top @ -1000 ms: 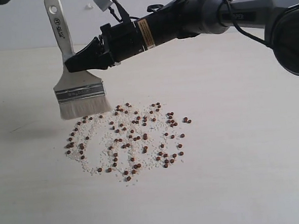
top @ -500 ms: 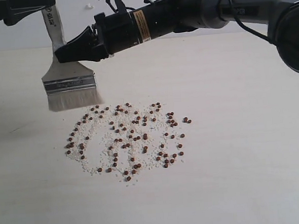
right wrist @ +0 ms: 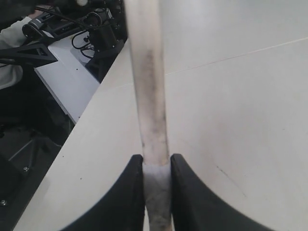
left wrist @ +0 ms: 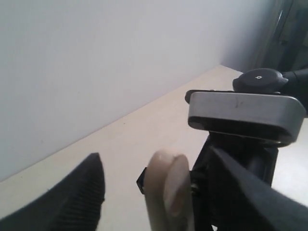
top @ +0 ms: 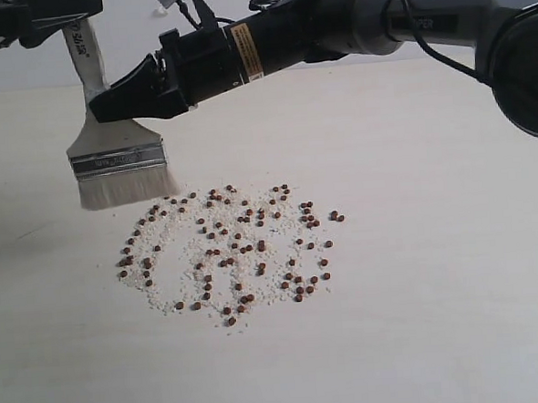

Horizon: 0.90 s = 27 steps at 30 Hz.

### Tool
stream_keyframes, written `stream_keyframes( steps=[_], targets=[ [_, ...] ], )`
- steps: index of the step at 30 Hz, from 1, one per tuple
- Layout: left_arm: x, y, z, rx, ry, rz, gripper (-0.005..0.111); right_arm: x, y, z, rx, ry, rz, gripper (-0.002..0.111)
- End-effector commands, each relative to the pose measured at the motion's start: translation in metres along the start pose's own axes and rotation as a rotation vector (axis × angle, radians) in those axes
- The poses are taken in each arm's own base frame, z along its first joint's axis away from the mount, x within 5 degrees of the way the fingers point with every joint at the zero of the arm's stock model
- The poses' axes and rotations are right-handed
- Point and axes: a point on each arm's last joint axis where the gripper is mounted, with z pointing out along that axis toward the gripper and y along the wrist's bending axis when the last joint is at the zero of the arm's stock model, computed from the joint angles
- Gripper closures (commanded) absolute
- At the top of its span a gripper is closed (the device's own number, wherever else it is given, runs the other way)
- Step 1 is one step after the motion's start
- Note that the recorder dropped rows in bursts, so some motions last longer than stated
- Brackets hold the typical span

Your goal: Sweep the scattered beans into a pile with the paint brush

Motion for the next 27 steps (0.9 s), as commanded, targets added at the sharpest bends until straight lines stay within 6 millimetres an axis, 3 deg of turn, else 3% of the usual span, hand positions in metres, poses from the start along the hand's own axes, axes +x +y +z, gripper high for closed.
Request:
stream_keyframes(
  steps=[1, 3, 4, 12, 15, 19, 21, 27],
  targets=[
    [-0.001, 0.001, 0.000, -0.003, -0.015, -0.033, 0.076, -0.010, 0.006, 0.001, -0.012, -0.017, -0.038, 0.108],
    [-0.001, 0.001, 0.000, 0.002, -0.016, -0.044, 0.103, -0.010, 0.006, 0.001, -0.012, -0.017, -0.038, 0.108],
    [-0.001, 0.000, 0.000, 0.008, -0.020, -0.047, 0.106, -0.010, 0.006, 0.001, -0.012, -0.017, -0.038, 0.108],
    [-0.004, -0.008, 0.000, 0.102, -0.047, -0.033, 0.107, -0.010, 0.006, 0.001, -0.012, -0.017, -0.045, 0.107],
    [-0.004, -0.009, 0.000, 0.112, -0.050, -0.033, 0.107, -0.010, 0.006, 0.001, -0.012, -0.021, -0.076, 0.092],
    [-0.005, -0.011, -0.001, 0.135, -0.057, -0.033, 0.107, -0.015, 0.005, 0.001, -0.008, -0.081, -0.079, 0.056],
    [-0.005, -0.011, -0.001, 0.136, -0.061, -0.035, 0.107, -0.019, 0.005, 0.001, -0.006, -0.119, -0.077, 0.047],
    [-0.006, -0.012, -0.001, 0.147, -0.065, -0.027, 0.107, -0.026, 0.005, -0.001, 0.003, -0.203, -0.080, 0.050]
  ],
)
